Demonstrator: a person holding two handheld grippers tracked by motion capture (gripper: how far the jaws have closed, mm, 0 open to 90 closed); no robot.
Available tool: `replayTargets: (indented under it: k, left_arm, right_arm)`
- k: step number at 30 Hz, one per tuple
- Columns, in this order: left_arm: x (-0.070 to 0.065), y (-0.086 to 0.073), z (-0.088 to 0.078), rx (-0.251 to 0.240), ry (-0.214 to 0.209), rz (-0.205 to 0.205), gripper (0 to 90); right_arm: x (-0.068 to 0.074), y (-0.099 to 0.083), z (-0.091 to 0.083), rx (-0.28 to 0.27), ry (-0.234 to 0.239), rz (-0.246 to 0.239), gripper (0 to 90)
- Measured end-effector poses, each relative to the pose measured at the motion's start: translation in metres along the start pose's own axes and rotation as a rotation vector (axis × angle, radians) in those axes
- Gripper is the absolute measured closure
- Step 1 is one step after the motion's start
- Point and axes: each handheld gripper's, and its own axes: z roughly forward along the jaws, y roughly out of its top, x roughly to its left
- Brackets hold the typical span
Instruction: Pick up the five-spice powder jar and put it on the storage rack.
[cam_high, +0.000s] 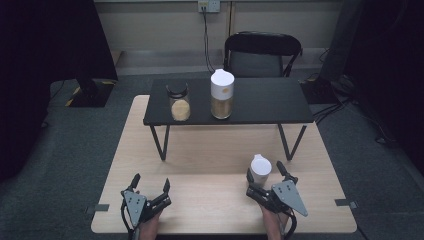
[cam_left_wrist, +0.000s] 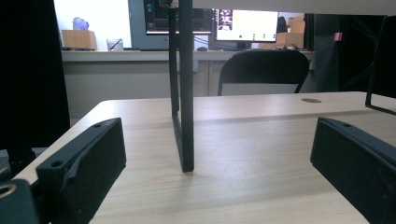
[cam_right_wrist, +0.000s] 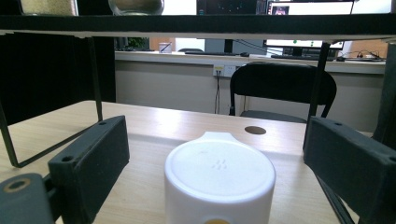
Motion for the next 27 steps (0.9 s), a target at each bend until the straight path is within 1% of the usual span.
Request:
replayTargets:
  k: [4, 7, 11, 15, 16, 18, 20, 24, 26, 27]
  left_arm:
    - [0.0, 0.0, 0.0, 0.0, 0.001, 0.0, 3.0]
    - [0.0, 0.0, 0.0, 0.0, 0.001, 0.0, 3.0]
    - [0.0, 0.0, 0.0, 0.0, 0.001, 0.0, 3.1]
    - [0.0, 0.0, 0.0, 0.001, 0.001, 0.0, 3.1]
    - [0.0, 0.0, 0.0, 0.001, 0.001, 0.0, 3.1]
    - [0.0, 0.0, 0.0, 0.001, 0.001, 0.0, 3.2]
    - [0.0, 0.0, 0.0, 0.001, 0.001, 0.0, 3.2]
    - [0.0, 0.0, 0.0, 0.002, 0.001, 0.0, 3.3]
    - [0.0, 0.0, 0.0, 0.002, 0.002, 0.0, 3.3]
    - [0.0, 0.0, 0.0, 0.002, 0.001, 0.0, 3.3]
  right_arm:
    - [-0.001, -0.005, 0.002, 0.011, 0.006, 0.018, 7.6]
    - [0.001, -0.009, 0.003, 0.019, 0.013, 0.016, 9.2]
    - [0.002, -0.012, 0.004, 0.027, 0.009, 0.018, 10.8]
    - [0.001, -0.016, 0.005, 0.034, 0.02, 0.027, 14.8]
    - [0.001, -0.017, 0.005, 0.038, 0.025, 0.029, 15.2]
    - [0.001, -0.02, 0.005, 0.043, 0.014, 0.027, 16.2]
    - [0.0, -0.023, 0.006, 0.053, 0.022, 0.035, 16.9]
    - [-0.002, -0.027, 0.007, 0.068, 0.033, 0.035, 19.0]
    - [-0.002, -0.029, 0.007, 0.076, 0.029, 0.034, 19.9]
    - [-0.003, -0.031, 0.008, 0.081, 0.033, 0.041, 20.3]
